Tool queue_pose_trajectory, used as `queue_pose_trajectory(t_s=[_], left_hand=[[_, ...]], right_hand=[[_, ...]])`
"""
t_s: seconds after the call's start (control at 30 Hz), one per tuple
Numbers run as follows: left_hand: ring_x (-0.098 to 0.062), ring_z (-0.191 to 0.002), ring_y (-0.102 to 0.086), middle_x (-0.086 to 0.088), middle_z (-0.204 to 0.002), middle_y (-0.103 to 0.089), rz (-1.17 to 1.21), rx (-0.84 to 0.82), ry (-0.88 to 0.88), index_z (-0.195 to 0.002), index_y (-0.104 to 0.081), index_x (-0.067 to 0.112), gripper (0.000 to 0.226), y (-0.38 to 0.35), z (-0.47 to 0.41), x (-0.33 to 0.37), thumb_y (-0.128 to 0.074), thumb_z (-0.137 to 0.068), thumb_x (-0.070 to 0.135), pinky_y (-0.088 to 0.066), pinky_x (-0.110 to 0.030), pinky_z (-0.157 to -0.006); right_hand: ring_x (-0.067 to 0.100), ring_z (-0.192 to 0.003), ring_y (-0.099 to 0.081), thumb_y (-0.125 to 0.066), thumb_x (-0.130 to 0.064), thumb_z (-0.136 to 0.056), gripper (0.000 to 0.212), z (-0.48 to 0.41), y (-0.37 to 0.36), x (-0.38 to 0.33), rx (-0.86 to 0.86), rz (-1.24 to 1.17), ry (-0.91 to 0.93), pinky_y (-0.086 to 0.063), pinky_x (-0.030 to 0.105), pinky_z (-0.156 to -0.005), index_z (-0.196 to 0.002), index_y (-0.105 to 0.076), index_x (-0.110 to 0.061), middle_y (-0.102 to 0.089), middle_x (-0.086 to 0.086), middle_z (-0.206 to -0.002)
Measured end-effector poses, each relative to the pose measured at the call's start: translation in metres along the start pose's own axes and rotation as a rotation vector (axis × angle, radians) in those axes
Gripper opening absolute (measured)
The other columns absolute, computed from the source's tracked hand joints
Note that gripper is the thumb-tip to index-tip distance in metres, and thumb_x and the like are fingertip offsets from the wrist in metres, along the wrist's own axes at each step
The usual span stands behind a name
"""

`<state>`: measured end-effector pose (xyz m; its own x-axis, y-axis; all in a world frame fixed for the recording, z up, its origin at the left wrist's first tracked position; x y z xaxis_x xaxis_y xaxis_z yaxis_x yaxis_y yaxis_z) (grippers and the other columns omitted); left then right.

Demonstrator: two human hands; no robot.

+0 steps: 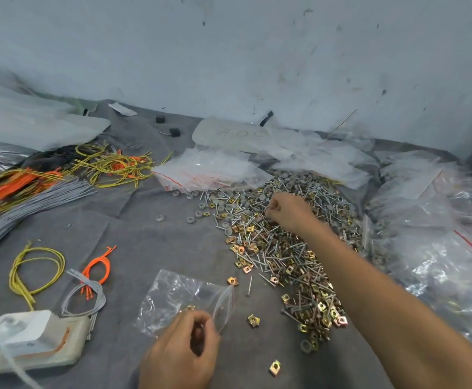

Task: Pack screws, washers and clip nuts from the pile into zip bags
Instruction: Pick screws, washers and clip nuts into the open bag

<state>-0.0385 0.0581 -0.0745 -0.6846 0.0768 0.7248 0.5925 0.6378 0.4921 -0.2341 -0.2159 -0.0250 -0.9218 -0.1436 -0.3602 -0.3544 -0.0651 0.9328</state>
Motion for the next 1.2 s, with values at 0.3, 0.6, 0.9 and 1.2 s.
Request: queue_pose_trajectory(t_s=[0.3, 0.6, 0.9, 1.2], left_hand=[[0.003, -0.065, -0.047, 0.026, -0.062, -0.046, -0.004, 0.027, -0.021, -0.080, -0.056, 0.038, 0.005, -0.001, 0.003, -0.002, -0.058, -0.076, 0.040, -0.035, -0.004, -0.059], [0.002, -0.062, -0.049, 0.021, -0.064, -0.051, 0.000, 0.021, -0.053, -0.078, -0.056, 0.036, 0.002, 0.000, 0.002, 0.000, -0.058, -0.076, 0.036, -0.038, -0.007, -0.058], [-0.003, -0.060, -0.048, 0.020, -0.061, -0.051, -0.015, 0.032, -0.080, -0.071, -0.058, 0.034, 0.006, 0.001, 0.001, 0.002, -0.057, -0.076, 0.036, -0.039, -0.010, -0.055], [0.000, -0.062, -0.049, 0.018, -0.082, -0.055, 0.005, -0.013, -0.061, -0.078, -0.052, 0.038, 0.006, -0.002, 0.002, -0.004, -0.057, -0.076, 0.037, -0.038, -0.004, -0.058]], right_hand=[[0.015, -0.092, -0.061, -0.069, -0.029, -0.094, 0.008, 0.004, 0.003, 0.003, -0.117, 0.147, 0.117, -0.053, 0.037, -0.086, -0.089, -0.065, -0.024, -0.063, -0.011, -0.093], [0.017, -0.062, -0.056, -0.049, -0.024, -0.104, 0.012, 0.014, 0.010, 0.013, -0.026, 0.014, 0.050, -0.058, 0.044, -0.064, -0.093, -0.052, -0.021, -0.065, -0.011, -0.097], [0.025, -0.113, -0.058, -0.036, -0.007, -0.105, 0.031, -0.004, 0.015, 0.013, -0.044, 0.032, 0.030, -0.048, 0.038, -0.090, -0.118, -0.062, -0.017, -0.059, 0.008, -0.136], [0.023, -0.095, -0.051, -0.064, -0.040, -0.095, 0.020, -0.015, -0.005, 0.000, -0.016, 0.211, 0.073, -0.044, 0.039, -0.086, -0.094, -0.054, -0.022, -0.050, 0.002, -0.105]])
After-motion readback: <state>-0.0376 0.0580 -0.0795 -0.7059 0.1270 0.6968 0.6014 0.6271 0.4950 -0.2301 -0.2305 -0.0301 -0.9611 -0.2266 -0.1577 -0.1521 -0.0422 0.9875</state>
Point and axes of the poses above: each hand's wrist, its own z-axis away from the middle knuckle, its own y-axis out of the back of the hand, x = y × z, the point moved 2 cm from there along -z, towards the middle knuckle
